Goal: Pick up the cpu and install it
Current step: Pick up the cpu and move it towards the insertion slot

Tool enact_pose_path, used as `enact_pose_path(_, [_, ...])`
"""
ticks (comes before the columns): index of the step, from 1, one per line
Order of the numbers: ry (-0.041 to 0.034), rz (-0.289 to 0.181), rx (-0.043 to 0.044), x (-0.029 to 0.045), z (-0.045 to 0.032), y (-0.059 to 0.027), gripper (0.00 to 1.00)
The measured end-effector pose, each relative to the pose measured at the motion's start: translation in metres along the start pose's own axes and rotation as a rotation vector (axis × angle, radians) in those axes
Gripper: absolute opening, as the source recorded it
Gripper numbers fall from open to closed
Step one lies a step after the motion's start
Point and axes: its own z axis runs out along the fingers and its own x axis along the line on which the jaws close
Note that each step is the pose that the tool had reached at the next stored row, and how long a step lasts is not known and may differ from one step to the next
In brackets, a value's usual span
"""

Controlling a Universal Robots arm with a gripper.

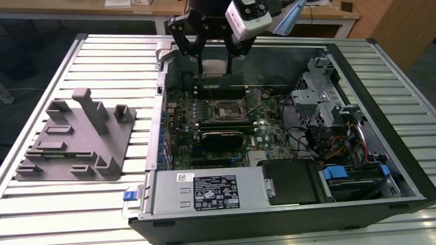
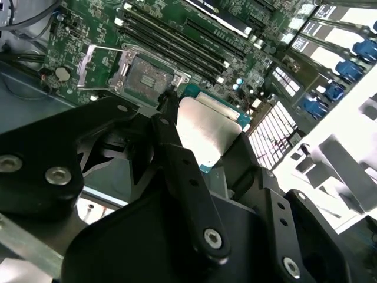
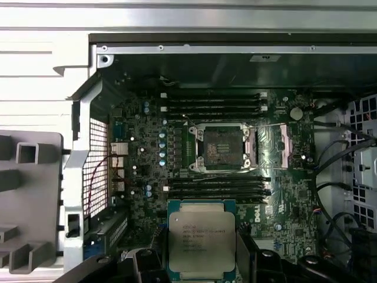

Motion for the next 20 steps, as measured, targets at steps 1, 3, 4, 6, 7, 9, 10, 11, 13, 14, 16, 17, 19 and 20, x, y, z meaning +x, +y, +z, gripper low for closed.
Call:
enact_pose_path(1, [0.0000, 0.000, 0.0001, -0.0008, 0.0018, -0.0001, 0.55])
enact_pose_path(3, [0.0000, 0.000, 0.0000, -0.0024, 0.0056, -0.0002, 0.55])
enact_pose_path(4, [0.0000, 0.000, 0.0001, -0.0034, 0.0074, -0.0003, 0.55])
enact_pose_path(6, [0.0000, 0.000, 0.0000, -0.0054, 0.0111, -0.0004, 0.55])
enact_pose_path(7, [0.0000, 0.000, 0.0001, -0.0065, 0.0129, -0.0005, 0.55])
enact_pose_path(9, [0.0000, 0.000, 0.0000, -0.0083, 0.0165, -0.0007, 0.55])
enact_pose_path(10, [0.0000, 0.000, 0.0000, -0.0093, 0.0185, -0.0007, 0.55])
enact_pose_path(11, [0.0000, 0.000, 0.0000, -0.0102, 0.0204, -0.0008, 0.55])
enact_pose_path(13, [0.0000, 0.000, 0.0000, -0.0123, 0.0240, -0.0009, 0.55])
enact_pose_path(14, [0.0000, 0.000, 0.0000, -0.0134, 0.0259, -0.0010, 0.55])
enact_pose_path(16, [0.0000, 0.000, 0.0000, -0.0153, 0.0295, -0.0011, 0.55])
enact_pose_path(17, [0.0000, 0.000, 0.0001, -0.0162, 0.0313, -0.0011, 0.55])
enact_pose_path(19, [-0.0001, 0.000, -0.0001, -0.0179, 0.0352, -0.0011, 0.55])
enact_pose_path(20, [0.0000, 0.000, -0.0001, -0.0187, 0.0370, -0.0010, 0.55])
